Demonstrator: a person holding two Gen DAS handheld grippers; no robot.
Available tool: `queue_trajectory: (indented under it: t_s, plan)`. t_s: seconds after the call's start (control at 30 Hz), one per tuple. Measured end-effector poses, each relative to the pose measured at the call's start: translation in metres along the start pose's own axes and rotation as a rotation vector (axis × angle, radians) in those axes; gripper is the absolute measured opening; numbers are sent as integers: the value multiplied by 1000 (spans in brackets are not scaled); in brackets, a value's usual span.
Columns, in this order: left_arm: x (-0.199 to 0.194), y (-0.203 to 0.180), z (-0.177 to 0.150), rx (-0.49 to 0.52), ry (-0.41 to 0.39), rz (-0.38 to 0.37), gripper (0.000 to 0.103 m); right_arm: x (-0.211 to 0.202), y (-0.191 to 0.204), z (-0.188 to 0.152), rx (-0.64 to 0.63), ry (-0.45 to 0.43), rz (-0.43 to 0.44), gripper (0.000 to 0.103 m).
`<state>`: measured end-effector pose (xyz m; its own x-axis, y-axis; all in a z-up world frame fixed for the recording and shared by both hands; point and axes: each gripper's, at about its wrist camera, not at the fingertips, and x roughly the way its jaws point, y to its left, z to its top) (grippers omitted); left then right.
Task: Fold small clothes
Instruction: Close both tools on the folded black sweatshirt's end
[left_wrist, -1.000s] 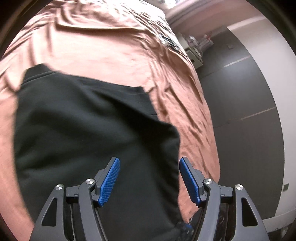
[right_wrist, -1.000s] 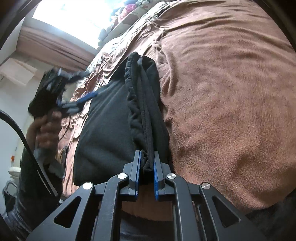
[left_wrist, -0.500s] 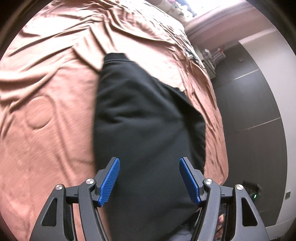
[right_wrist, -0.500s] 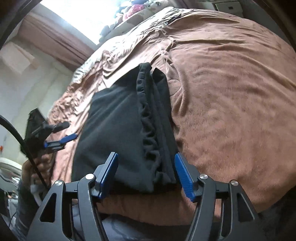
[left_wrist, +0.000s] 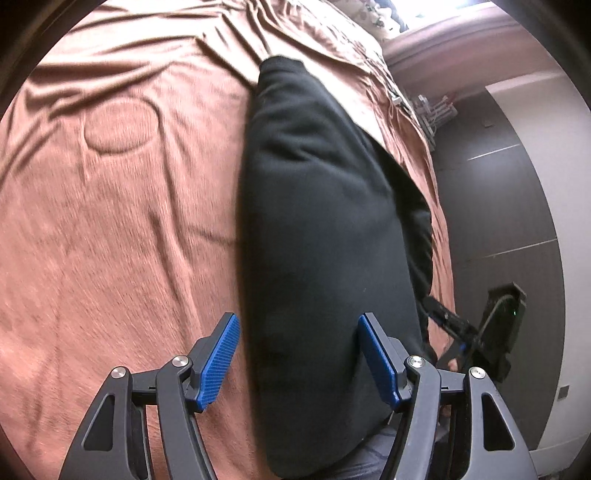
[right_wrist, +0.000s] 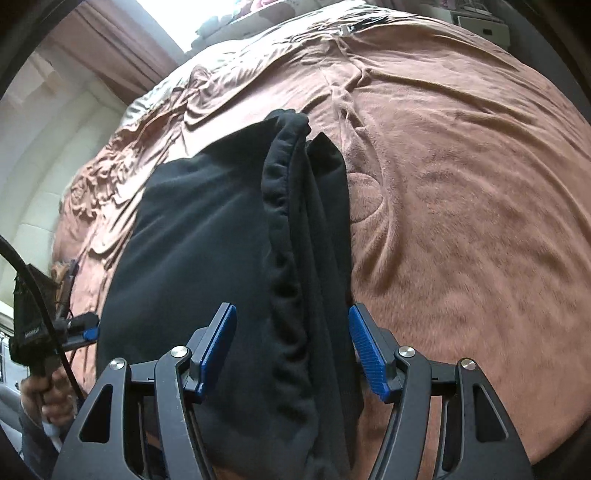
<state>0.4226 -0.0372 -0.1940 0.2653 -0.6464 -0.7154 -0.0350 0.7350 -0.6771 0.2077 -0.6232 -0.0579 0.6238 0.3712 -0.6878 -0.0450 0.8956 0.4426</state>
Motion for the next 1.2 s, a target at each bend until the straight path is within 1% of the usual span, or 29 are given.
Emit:
queue_trajectory:
  t_s: [0.1,0.17,0.23,0.3,0.33,0.37,0.43,0.6,0.63,0.67,0.7,0.73,0.77,0.83,0.93,0.97,1.03,1.2]
  plan:
    - [3,6,-4,-22,9,-21,67,10,2,8,-14,13,-16,61]
    - [3,9,-8,-40,14,-45,65,15,2,14,-17,13,-32,61]
    - [9,10,-16,-57,41,-65,64,21,-4,17,13,19,-48,61]
    - [11,11,-24,-64,54,-72,62,26,-16,18,90,24,-4,61]
    - [12,11,-29,-68,56,-79,61,26,-20,18,107,17,18,61]
    - [12,13,-31,-73,57,-86,61,25,-21,16,112,11,36,61]
    - [14,15,-37,-88,60,-105,60,24,-19,13,106,9,44,60]
    - [20,6,-42,-62,99,-113,59,22,-13,1,90,71,108,60]
    - [22,5,-42,-57,111,-111,56,22,-12,-1,84,81,116,60]
    - [23,4,-40,-59,110,-111,48,23,-11,-3,74,89,121,60]
    - [23,6,-39,-69,106,-119,45,23,-9,-7,61,97,125,60]
    - [22,7,-39,-73,102,-123,36,23,-8,-9,58,97,125,60]
    - [20,7,-39,-73,94,-128,30,23,-8,-9,60,97,128,52]
    - [12,6,-41,-55,77,-141,24,23,-7,-11,71,120,157,31]
    - [-1,2,-40,-32,62,-163,20,19,-7,-8,71,121,153,25]
    - [-5,0,-39,-19,60,-159,19,18,-6,-8,72,122,156,24]
    - [-13,0,-40,1,58,-138,19,18,-4,-8,75,126,164,23]
    - [-30,8,-46,9,49,-133,19,19,-1,-17,67,148,192,22]
